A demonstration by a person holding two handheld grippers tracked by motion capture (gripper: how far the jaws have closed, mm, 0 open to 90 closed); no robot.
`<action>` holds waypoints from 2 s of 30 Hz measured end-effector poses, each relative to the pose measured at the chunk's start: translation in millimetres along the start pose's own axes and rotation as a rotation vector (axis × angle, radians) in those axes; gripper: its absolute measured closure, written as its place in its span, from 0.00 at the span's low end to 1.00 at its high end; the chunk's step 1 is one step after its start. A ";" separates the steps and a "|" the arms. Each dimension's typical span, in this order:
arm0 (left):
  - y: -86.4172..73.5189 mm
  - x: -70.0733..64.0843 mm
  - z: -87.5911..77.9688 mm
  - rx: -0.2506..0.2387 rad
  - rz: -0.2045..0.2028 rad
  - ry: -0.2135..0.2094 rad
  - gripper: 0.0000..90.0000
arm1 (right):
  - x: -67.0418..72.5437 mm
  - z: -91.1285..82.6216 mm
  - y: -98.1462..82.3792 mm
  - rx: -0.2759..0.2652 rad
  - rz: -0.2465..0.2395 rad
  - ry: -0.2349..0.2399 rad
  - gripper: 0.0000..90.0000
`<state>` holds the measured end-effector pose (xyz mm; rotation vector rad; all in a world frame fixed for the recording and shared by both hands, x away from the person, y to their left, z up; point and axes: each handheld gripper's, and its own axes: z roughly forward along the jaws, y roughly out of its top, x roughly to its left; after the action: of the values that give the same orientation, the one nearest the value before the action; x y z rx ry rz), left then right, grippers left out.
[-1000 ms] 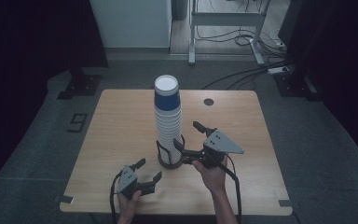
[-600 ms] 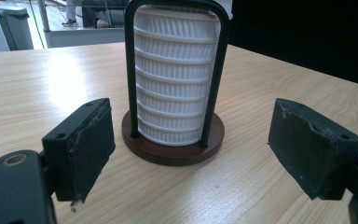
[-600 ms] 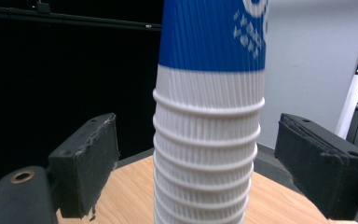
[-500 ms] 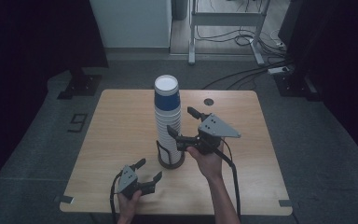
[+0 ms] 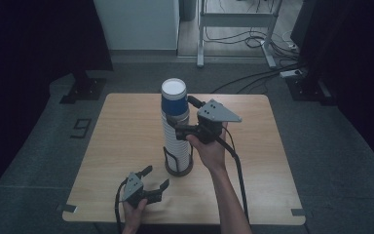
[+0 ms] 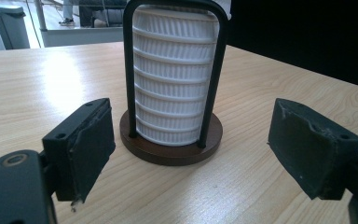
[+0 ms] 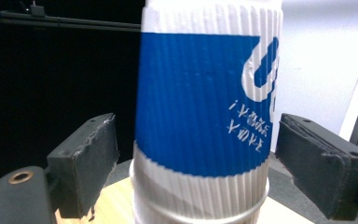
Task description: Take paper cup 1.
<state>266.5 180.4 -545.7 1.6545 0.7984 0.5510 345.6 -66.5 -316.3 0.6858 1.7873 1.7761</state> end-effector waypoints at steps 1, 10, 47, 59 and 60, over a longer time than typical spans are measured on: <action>0.0 -0.2 -0.1 0.000 0.002 0.001 0.16 | -1.1 1.8 -0.1 -0.001 0.007 0.005 0.14; -0.1 -0.3 0.0 -0.004 0.002 0.000 0.16 | -3.8 17.1 3.5 0.017 0.001 -0.002 0.14; -0.3 -0.5 -0.1 -0.006 0.004 0.000 0.16 | -1.4 25.2 20.6 0.010 -0.011 -0.020 0.22; -0.2 -0.4 0.0 -0.005 0.004 0.000 0.16 | -0.3 24.4 36.6 -0.009 -0.007 -0.014 0.23; -0.2 -0.4 0.0 -0.005 0.003 0.000 0.16 | -0.4 24.5 37.2 -0.013 -0.008 -0.014 0.23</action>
<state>266.2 180.2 -545.9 1.6514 0.7939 0.5550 362.1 -48.5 -279.2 0.6835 1.7658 1.7719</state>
